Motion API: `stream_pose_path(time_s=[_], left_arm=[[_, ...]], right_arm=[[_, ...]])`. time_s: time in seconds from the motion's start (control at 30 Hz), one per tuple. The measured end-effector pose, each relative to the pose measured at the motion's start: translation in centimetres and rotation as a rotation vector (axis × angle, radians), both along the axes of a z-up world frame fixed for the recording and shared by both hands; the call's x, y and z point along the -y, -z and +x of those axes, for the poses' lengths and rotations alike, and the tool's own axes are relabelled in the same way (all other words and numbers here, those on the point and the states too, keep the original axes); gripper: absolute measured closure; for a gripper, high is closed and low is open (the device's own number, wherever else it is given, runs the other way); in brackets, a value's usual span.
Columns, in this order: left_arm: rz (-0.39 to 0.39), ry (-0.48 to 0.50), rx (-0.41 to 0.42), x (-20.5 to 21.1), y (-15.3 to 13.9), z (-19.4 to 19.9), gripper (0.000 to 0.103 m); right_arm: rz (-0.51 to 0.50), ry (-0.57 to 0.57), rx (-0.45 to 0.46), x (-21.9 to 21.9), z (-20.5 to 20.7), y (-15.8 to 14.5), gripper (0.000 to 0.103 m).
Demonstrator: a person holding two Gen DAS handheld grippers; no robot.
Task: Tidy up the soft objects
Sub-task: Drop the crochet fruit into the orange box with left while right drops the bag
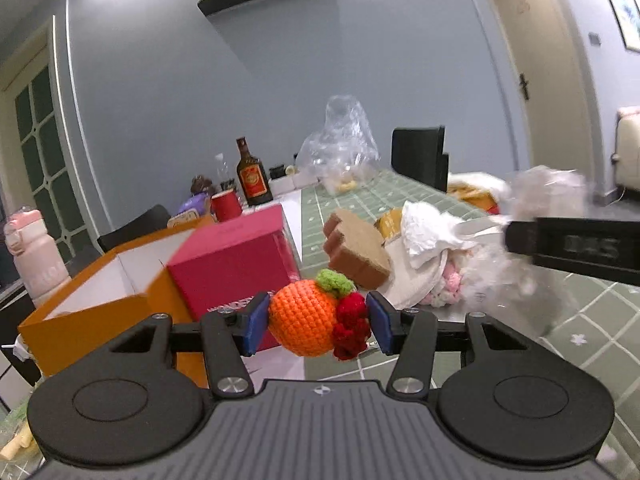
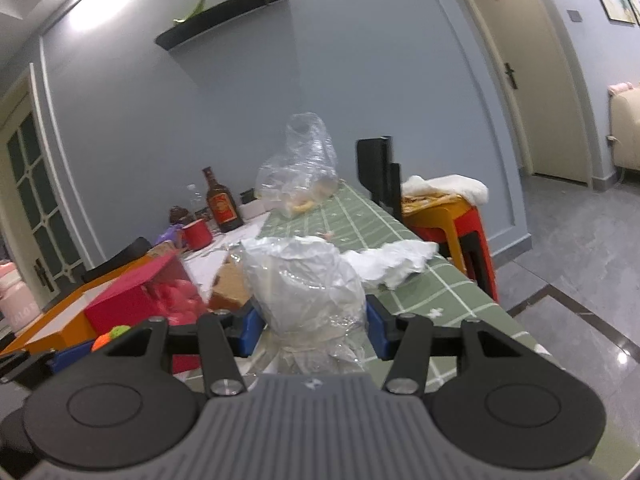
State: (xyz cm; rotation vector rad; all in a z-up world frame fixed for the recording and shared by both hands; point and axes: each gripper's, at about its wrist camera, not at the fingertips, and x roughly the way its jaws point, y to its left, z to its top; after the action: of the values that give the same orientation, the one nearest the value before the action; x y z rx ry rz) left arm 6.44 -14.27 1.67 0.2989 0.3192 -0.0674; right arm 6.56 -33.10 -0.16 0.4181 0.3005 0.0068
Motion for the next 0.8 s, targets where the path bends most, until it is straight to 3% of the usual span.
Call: stream_pose_path(time_s=[0.23, 0.47, 0.6, 0.7, 0.8], left_arm=[[-0.108, -0.004, 0.055, -4.5, -2.8, -2.6, 0.043], [-0.289, -0.055, 0.134, -11.1, -5.0, -5.8, 0.043], [-0.341, -0.084, 0.163, -14.3, -5.8, -6.4, 0.043], [-0.415, -0.146, 0.184, -16.8, -6.0, -6.5, 0.043], [-0.467, -0.178, 0.196, -18.9, -6.0, -6.7, 0.043]], right_arm=[[-0.028, -0.097, 0.058, -3.3, -0.2, -2.0, 0.051], [0.139, -0.299, 0.244, -6.4, -1.7, -4.2, 0.051], [0.204, -0.387, 0.313, -8.7, -2.2, -5.3, 0.051], [0.23, -0.414, 0.366, -10.2, -2.2, -6.3, 0.051], [0.215, -0.431, 0.363, -12.3, -1.3, -7.5, 0.051]])
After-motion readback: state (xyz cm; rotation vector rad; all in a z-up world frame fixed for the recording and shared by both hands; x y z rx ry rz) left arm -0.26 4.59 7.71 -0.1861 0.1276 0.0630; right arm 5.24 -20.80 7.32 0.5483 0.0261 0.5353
